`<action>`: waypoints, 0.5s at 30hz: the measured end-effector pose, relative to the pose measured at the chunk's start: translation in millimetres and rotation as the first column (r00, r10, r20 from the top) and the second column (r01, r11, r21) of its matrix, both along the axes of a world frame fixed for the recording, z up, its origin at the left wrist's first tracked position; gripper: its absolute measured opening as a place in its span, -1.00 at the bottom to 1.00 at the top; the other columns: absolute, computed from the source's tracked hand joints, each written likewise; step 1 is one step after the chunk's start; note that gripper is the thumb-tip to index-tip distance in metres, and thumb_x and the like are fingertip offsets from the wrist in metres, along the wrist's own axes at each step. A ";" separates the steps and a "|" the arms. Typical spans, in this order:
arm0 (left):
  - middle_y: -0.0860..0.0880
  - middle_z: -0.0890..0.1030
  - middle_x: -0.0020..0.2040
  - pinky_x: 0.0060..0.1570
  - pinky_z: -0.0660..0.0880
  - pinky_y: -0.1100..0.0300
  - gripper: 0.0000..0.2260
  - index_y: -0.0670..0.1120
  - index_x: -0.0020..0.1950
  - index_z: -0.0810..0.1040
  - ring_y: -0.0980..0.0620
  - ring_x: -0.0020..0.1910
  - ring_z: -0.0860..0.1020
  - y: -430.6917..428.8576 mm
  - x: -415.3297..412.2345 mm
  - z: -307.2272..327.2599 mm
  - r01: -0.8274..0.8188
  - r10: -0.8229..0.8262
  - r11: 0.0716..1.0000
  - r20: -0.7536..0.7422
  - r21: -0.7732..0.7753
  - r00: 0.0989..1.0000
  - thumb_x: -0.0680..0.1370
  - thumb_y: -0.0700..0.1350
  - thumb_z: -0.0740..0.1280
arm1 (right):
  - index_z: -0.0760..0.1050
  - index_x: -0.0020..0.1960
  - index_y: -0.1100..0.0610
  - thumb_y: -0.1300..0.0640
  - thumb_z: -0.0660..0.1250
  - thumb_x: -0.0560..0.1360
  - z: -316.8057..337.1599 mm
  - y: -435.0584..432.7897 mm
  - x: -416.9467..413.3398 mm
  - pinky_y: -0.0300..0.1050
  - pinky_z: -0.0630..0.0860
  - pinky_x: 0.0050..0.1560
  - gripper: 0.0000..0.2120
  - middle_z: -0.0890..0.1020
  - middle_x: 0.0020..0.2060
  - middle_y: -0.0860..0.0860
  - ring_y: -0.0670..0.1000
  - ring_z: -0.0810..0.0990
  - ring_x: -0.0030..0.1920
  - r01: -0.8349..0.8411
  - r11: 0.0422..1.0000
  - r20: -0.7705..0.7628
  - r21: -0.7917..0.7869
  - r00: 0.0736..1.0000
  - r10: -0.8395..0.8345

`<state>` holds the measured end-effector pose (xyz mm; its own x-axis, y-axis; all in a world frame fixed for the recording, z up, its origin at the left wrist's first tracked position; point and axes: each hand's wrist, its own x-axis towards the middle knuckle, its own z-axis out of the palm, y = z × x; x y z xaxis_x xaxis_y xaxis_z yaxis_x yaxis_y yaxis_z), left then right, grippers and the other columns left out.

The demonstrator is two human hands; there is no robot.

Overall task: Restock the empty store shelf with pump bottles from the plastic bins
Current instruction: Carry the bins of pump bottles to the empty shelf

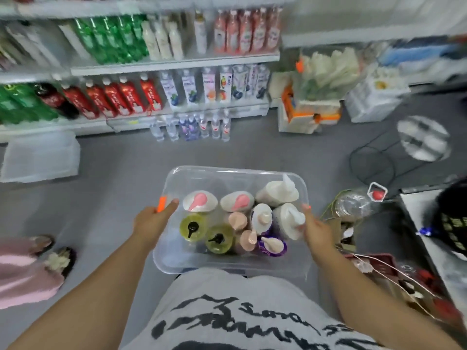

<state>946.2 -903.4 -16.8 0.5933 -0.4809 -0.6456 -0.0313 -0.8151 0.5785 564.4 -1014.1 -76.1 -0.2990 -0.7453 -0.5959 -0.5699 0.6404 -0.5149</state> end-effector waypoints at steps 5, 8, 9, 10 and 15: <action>-0.14 0.55 -0.19 -0.16 0.45 0.06 -0.40 -0.22 -0.08 0.59 -0.11 -0.22 0.52 -154.0 31.0 -6.8 0.246 -0.245 0.969 0.026 -0.009 0.969 0.39 0.36 0.42 | 0.62 -0.09 0.06 -0.71 0.00 0.28 -11.6 -40.6 20.5 0.19 0.53 0.24 -0.11 0.68 0.00 0.14 0.23 0.63 0.07 0.238 0.966 0.064 0.100 0.967 -0.245; -0.14 0.58 -0.14 -0.02 0.51 0.01 -0.33 -0.23 -0.02 0.58 -0.15 -0.14 0.56 -250.1 60.1 -5.1 0.317 -0.317 0.948 0.050 0.015 0.947 0.32 0.39 0.45 | 0.57 -0.09 0.08 -0.63 0.10 0.35 9.9 -87.7 56.6 0.09 0.53 0.18 -0.22 0.64 -0.03 0.15 0.18 0.61 0.01 0.361 0.925 0.085 0.117 0.925 -0.371; -0.16 0.59 -0.14 -0.01 0.52 -0.01 -0.30 -0.22 -0.02 0.58 -0.17 -0.14 0.57 -273.0 69.3 -5.1 0.314 -0.315 0.949 0.032 0.018 0.949 0.28 0.41 0.46 | 0.55 -0.10 0.08 -0.62 0.10 0.36 10.4 -103.9 65.3 0.06 0.51 0.13 -0.24 0.62 -0.06 0.15 0.16 0.59 -0.03 0.382 0.915 0.093 0.128 0.914 -0.395; -0.17 0.60 -0.13 -0.02 0.53 -0.02 -0.28 -0.22 -0.03 0.58 -0.18 -0.14 0.58 -290.9 77.1 -6.0 0.322 -0.322 0.946 0.025 0.030 0.946 0.25 0.42 0.47 | 0.54 -0.11 0.08 -0.61 0.09 0.38 12.5 -119.4 72.8 0.04 0.52 0.11 -0.24 0.62 -0.08 0.15 0.15 0.58 -0.05 0.387 0.911 0.089 0.139 0.912 -0.401; -0.15 0.53 -0.21 -0.18 0.40 0.06 -0.45 -0.18 -0.15 0.53 -0.12 -0.23 0.49 -354.3 100.9 -14.9 0.379 -0.384 0.915 0.011 0.137 0.923 0.39 0.33 0.44 | 0.54 -0.15 0.08 -0.59 0.03 0.44 15.3 -183.2 96.1 0.07 0.55 0.13 -0.25 0.63 -0.08 0.12 0.16 0.61 -0.02 0.359 0.909 0.102 0.212 0.917 -0.386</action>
